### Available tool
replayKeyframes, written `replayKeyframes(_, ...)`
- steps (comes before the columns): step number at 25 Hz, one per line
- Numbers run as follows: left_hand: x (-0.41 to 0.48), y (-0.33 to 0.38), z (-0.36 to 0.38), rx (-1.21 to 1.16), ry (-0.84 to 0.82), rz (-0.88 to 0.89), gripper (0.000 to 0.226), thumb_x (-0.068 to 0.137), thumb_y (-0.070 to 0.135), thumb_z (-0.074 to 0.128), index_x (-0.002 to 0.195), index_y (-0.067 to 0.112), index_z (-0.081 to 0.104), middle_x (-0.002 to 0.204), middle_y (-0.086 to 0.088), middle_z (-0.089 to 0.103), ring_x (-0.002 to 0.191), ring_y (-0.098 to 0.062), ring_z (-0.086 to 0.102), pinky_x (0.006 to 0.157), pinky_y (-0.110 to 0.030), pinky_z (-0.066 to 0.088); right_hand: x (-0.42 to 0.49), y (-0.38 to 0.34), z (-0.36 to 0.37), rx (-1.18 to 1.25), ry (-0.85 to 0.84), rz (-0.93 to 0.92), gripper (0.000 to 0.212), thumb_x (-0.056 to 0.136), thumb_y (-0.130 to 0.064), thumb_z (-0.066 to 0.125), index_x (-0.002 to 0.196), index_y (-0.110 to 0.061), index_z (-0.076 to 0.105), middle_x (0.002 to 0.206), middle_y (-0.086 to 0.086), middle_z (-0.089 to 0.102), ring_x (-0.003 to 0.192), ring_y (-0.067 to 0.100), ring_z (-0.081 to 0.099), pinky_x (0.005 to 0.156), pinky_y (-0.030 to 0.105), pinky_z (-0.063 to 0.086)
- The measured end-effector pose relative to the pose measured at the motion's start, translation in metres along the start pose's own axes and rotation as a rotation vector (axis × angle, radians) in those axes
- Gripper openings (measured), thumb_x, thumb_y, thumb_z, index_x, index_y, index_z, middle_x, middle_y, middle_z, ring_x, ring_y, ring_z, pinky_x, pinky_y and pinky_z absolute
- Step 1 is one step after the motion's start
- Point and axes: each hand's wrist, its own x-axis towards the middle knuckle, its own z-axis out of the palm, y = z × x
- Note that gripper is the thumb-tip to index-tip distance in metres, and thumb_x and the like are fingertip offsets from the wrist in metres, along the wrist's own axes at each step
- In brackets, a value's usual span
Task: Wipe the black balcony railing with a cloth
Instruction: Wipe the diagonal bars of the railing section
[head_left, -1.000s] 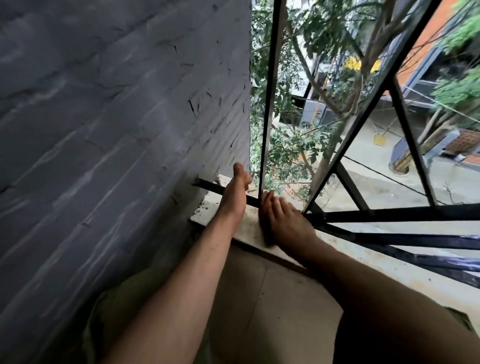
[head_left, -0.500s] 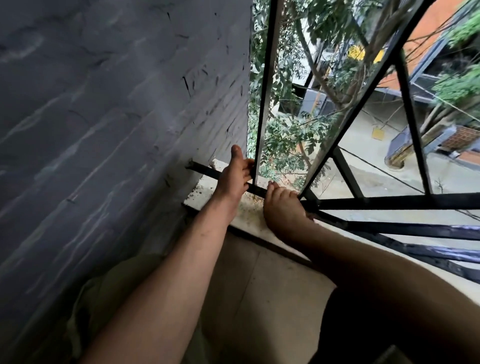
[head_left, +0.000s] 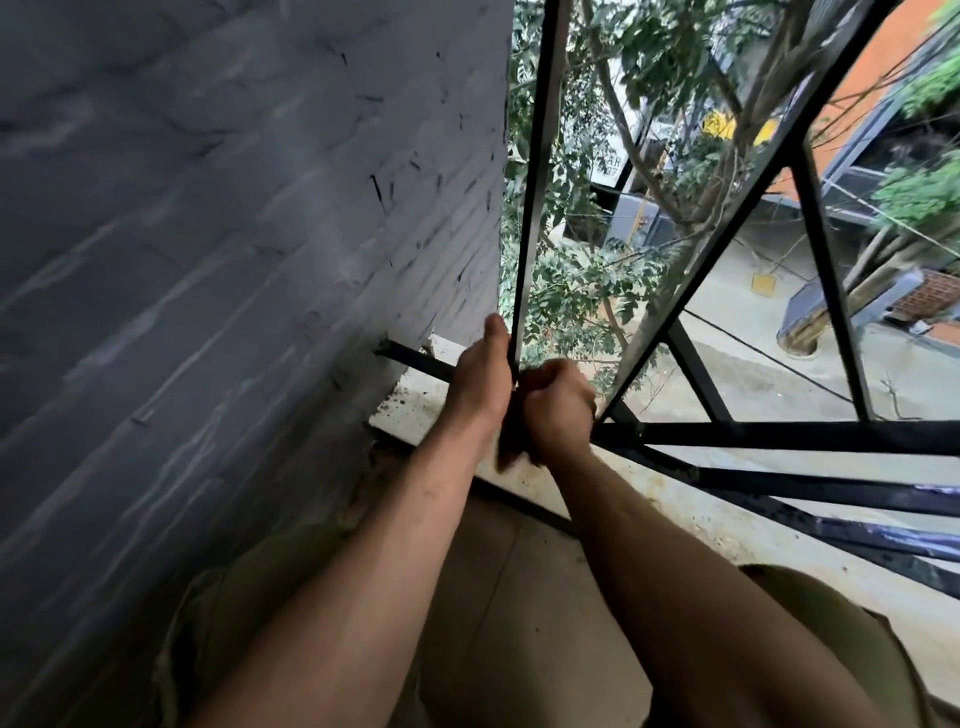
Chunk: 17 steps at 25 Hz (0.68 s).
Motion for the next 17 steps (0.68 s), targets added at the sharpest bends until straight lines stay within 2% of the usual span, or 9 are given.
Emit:
replayKeyframes(1, 0.001, -0.002, 0.001, 0.026, 0.009, 0.017, 0.058, 0.105, 0.057, 0.026, 0.113, 0.018, 0.069, 0.118, -0.007, 0.068, 0.110, -0.023, 0.063, 0.097, -0.039, 0.050, 0.001, -0.008, 0.003, 0.313, 0.043, 0.071, 0.021, 0.094, -0.003, 0.058, 0.113, -0.009, 0.063, 0.094, 0.004, 0.066, 0.094, 0.028, 0.070, 0.061, 0.012, 0.047)
replayKeyframes(3, 0.001, -0.005, -0.002, 0.010, -0.004, 0.030, 0.050, 0.106, 0.053, 0.027, 0.102, 0.025, 0.068, 0.115, -0.004, 0.069, 0.107, -0.020, 0.065, 0.093, -0.037, 0.050, 0.002, -0.010, 0.007, 0.376, -0.006, -0.030, 0.015, 0.098, -0.012, 0.058, 0.112, -0.012, 0.063, 0.092, 0.003, 0.064, 0.089, 0.031, 0.070, 0.058, 0.014, 0.049)
replayKeyframes(5, 0.000, -0.003, -0.005, -0.041, -0.027, -0.006, 0.050, 0.106, 0.054, 0.027, 0.096, 0.025, 0.067, 0.112, -0.004, 0.070, 0.104, -0.017, 0.066, 0.089, -0.035, 0.050, 0.003, 0.013, 0.006, -0.382, -0.185, -0.510, 0.026, 0.094, -0.025, 0.064, 0.115, -0.012, 0.058, 0.100, 0.008, 0.060, 0.088, 0.033, 0.063, 0.066, 0.034, 0.050)
replayKeyframes(7, 0.000, -0.004, -0.005, -0.045, -0.013, -0.026, 0.053, 0.106, 0.054, 0.026, 0.105, 0.020, 0.067, 0.115, -0.003, 0.069, 0.105, -0.015, 0.064, 0.084, -0.032, 0.047, -0.002, 0.033, 0.002, -1.242, -0.107, -0.793, 0.040, 0.092, -0.032, 0.063, 0.121, -0.005, 0.054, 0.108, 0.015, 0.055, 0.094, 0.032, 0.055, 0.076, 0.040, 0.048)
replayKeyframes(10, -0.001, -0.010, -0.012, 0.074, 0.018, -0.058, 0.057, 0.105, 0.054, 0.029, 0.116, 0.012, 0.066, 0.123, -0.009, 0.067, 0.113, -0.024, 0.062, 0.091, -0.035, 0.045, -0.021, 0.039, -0.015, -1.689, -0.148, -0.885, 0.034, 0.101, -0.024, 0.045, 0.126, -0.002, 0.051, 0.115, 0.021, 0.053, 0.098, 0.032, 0.054, 0.076, 0.039, 0.042)
replayKeyframes(12, 0.000, -0.027, -0.025, 0.230, 0.089, -0.155, 0.054, 0.102, 0.054, 0.039, 0.111, 0.008, 0.067, 0.121, -0.014, 0.068, 0.112, -0.030, 0.063, 0.096, -0.040, 0.047, -0.028, 0.032, -0.032, -1.417, -0.199, -0.814, 0.025, 0.099, -0.020, 0.046, 0.119, -0.007, 0.053, 0.113, 0.016, 0.057, 0.095, 0.030, 0.057, 0.075, 0.038, 0.045)
replayKeyframes(13, -0.002, -0.033, -0.032, 0.240, 0.066, -0.246, 0.058, 0.099, 0.057, 0.044, 0.116, 0.007, 0.067, 0.123, -0.015, 0.068, 0.113, -0.032, 0.063, 0.096, -0.042, 0.049, -0.033, 0.023, -0.038, -1.084, -0.180, -0.724, 0.019, 0.097, -0.019, 0.052, 0.112, -0.009, 0.053, 0.107, 0.012, 0.058, 0.089, 0.026, 0.059, 0.070, 0.034, 0.049)
replayKeyframes(15, -0.015, -0.039, -0.035, 0.054, -0.130, -0.489, 0.066, 0.090, 0.069, 0.053, 0.121, 0.012, 0.068, 0.118, -0.012, 0.071, 0.109, -0.033, 0.066, 0.088, -0.044, 0.055, -0.044, 0.006, -0.033, -0.360, -0.187, -0.273, 0.018, 0.090, -0.013, 0.062, 0.104, -0.010, 0.051, 0.093, 0.005, 0.060, 0.076, 0.019, 0.061, 0.061, 0.027, 0.054)
replayKeyframes(17, -0.022, -0.044, -0.037, -0.256, -0.223, -0.492, 0.054, 0.084, 0.062, 0.069, 0.113, 0.017, 0.074, 0.111, -0.012, 0.075, 0.102, -0.033, 0.071, 0.084, -0.052, 0.059, -0.055, -0.012, -0.020, 0.124, -0.319, -0.057, 0.021, 0.087, -0.004, 0.061, 0.107, -0.009, 0.057, 0.097, 0.008, 0.069, 0.083, 0.020, 0.069, 0.071, 0.031, 0.060)
